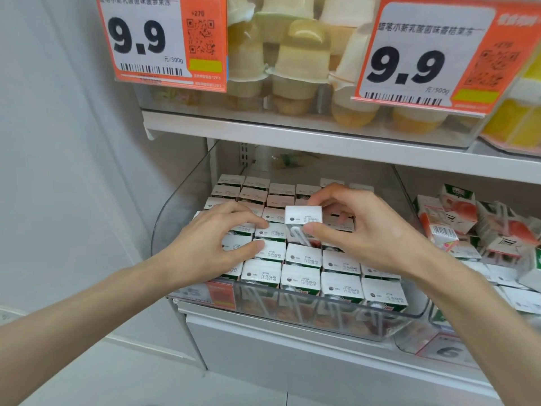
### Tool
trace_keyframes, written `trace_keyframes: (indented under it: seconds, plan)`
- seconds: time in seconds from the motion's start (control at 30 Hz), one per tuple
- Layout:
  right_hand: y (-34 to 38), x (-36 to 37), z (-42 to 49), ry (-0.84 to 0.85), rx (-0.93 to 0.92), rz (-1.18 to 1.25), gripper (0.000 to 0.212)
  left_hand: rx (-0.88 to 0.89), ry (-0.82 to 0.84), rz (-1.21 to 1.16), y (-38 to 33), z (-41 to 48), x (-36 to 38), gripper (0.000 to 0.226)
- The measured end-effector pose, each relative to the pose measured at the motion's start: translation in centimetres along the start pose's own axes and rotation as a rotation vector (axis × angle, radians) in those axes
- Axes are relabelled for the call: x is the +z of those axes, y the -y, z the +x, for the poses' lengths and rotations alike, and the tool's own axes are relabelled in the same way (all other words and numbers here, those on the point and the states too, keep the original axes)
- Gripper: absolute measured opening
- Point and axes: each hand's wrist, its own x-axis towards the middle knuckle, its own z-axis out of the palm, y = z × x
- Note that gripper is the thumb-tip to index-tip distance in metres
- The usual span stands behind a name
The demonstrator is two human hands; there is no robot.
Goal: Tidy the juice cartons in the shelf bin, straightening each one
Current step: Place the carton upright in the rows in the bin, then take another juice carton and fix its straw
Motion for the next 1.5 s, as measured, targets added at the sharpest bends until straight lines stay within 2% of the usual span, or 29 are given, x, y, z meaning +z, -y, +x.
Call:
trace_keyframes:
  seconds: [0.13, 0.2, 0.23, 0.3, 0.43, 0.5, 0.7, 1.0, 1.23, 1.37, 1.5]
  plan:
    - [0.9, 1.0, -1.4, -0.174, -0.104, 0.219, 0.032, 0.045, -0.066, -0.072, -0.4, -0.2, -0.2, 0.05]
    - [1.7, 1.4, -1.8, -0.232, -0.136, 0.333, 0.031, 0.085, -0.076, -0.209, -1.4, -0.5, -0.5, 0.06]
    - [2.2, 1.6, -2.0, -0.247, -0.142, 0.383, 0.032, 0.112, -0.07, -0.258, -2.0, -0.6, -0.6, 0.063]
    - [2.7, 2.1, -2.1, -0.253, -0.143, 0.475, 0.032, 0.155, -0.072, -0.325, -2.9, -0.8, -0.6, 0.056]
    - [3.2, 2.8, -2.0, -0.211, -0.047, 0.636, 0.048, 0.094, -0.116, -0.573, -3.5, -1.4, -0.8, 0.041]
    - [3.2, 3.1, -1.8, -0.204, 0.013, 0.639, 0.054, 0.046, -0.127, -0.657, -3.4, -1.6, -1.0, 0.038]
    - [3.5, 4.0, -1.5, -0.193, 0.126, 0.669, 0.035, -0.085, -0.111, -0.795, -2.9, -2.2, -1.4, 0.034]
    - [4.3, 4.4, -1.6, -0.209, 0.208, 0.828, 0.025, -0.148, -0.058, -0.894, -3.1, -2.4, -1.6, 0.036]
    - [4.9, 5.1, -1.9, -0.233, 0.234, 0.979, 0.02, -0.313, 0.085, -1.127, -4.1, -2.2, -1.2, 0.058]
    - [5.0, 5.2, -1.9, -0.239, 0.235, 0.937, 0.016, -0.354, 0.103, -1.19, -4.4, -2.2, -1.5, 0.058]
    - [5.1, 4.8, -2.0, -0.207, 0.23, 0.835, 0.012, -0.376, 0.048, -1.198, -4.3, -2.2, -1.7, 0.053]
